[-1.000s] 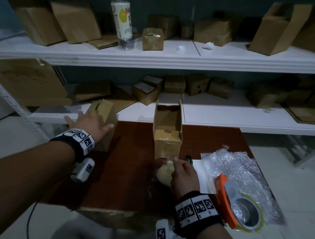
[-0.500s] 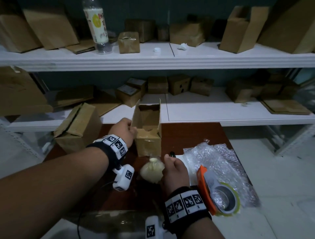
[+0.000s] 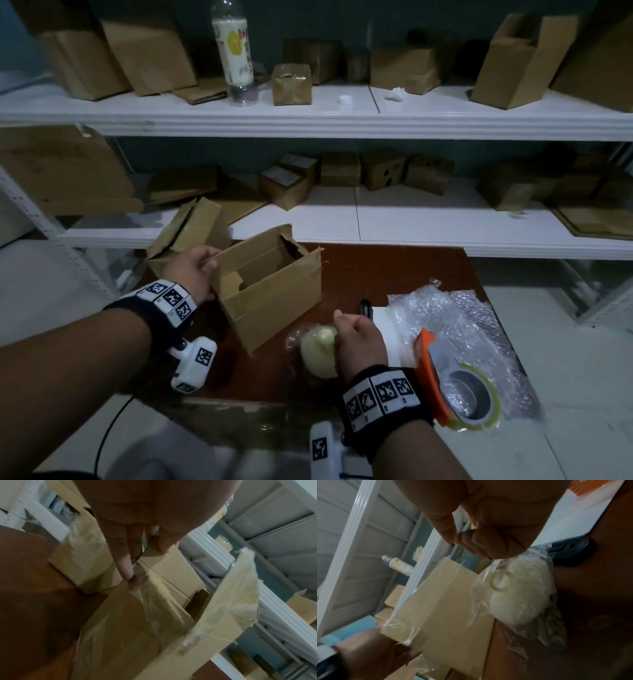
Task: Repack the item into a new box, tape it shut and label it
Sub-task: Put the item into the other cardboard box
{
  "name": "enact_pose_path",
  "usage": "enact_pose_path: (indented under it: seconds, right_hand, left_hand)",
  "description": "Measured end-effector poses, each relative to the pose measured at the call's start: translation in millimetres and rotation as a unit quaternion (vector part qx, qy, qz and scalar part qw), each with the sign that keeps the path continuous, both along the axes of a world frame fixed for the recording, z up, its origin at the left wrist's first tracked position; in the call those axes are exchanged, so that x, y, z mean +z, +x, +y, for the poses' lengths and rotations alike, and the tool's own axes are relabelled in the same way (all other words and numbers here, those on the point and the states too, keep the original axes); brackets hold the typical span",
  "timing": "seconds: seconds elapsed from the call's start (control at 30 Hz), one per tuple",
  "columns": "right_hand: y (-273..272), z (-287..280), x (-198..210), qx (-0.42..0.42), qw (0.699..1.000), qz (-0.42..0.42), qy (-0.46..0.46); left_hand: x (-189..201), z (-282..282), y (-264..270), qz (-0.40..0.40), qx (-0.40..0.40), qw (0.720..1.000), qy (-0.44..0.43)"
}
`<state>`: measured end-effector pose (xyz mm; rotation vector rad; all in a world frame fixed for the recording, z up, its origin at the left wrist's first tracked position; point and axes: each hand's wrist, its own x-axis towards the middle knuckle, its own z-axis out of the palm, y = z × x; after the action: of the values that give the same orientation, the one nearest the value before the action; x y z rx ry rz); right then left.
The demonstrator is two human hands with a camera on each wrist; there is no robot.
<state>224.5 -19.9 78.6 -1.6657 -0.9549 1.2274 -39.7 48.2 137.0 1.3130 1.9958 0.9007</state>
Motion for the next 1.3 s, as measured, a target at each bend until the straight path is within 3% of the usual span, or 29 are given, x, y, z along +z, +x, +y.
enact_pose_path:
  seconds: [0.2,0.33,0.47,0.6,0.83,0.93,1.03,1.13,1.3]
  right_hand:
    - [-7,-5,0,0.007,1.0,-0.025,-0.003]
    - [-6,-7,-3,-0.013,0.999,-0.042,-0.007]
    - [-5,-10,-1,-0.028,0.998,-0.047,-0.008]
    - [-7,-12,0,-0.037,0.998,-0.054,-0.022]
    - [-12,-19,-10,0.074,0.961,-0.262,-0.047]
    - [-15,-20,-12,0.138,0.939,-0.306,-0.072]
    - [-14,-20,-18,0.147,0.925,-0.341,-0.081]
    - [-11,-14,-24,0.108,0.932,-0.341,-0.056]
    - [-3,-7,-26,0.037,0.966,-0.253,-0.038]
  left_hand:
    - [-7,-42,-23,-0.01,0.001,1.0,0.013]
    - [-4,-60,-28,0.087,-0.002,0.996,0.034]
    - [10,-79,-23,0.183,-0.017,0.974,0.132]
    - [21,-98,-7,0.199,-0.094,0.96,0.172]
    - [5,-118,-5,0.233,-0.167,0.955,0.074]
    - [-2,-115,-8,0.231,-0.181,0.952,0.085]
    - [-5,-110,-12,0.214,-0.199,0.951,0.1]
    - [-5,-106,-17,0.194,-0.19,0.958,0.089]
    - [-7,-101,-24,0.187,-0.188,0.961,0.081]
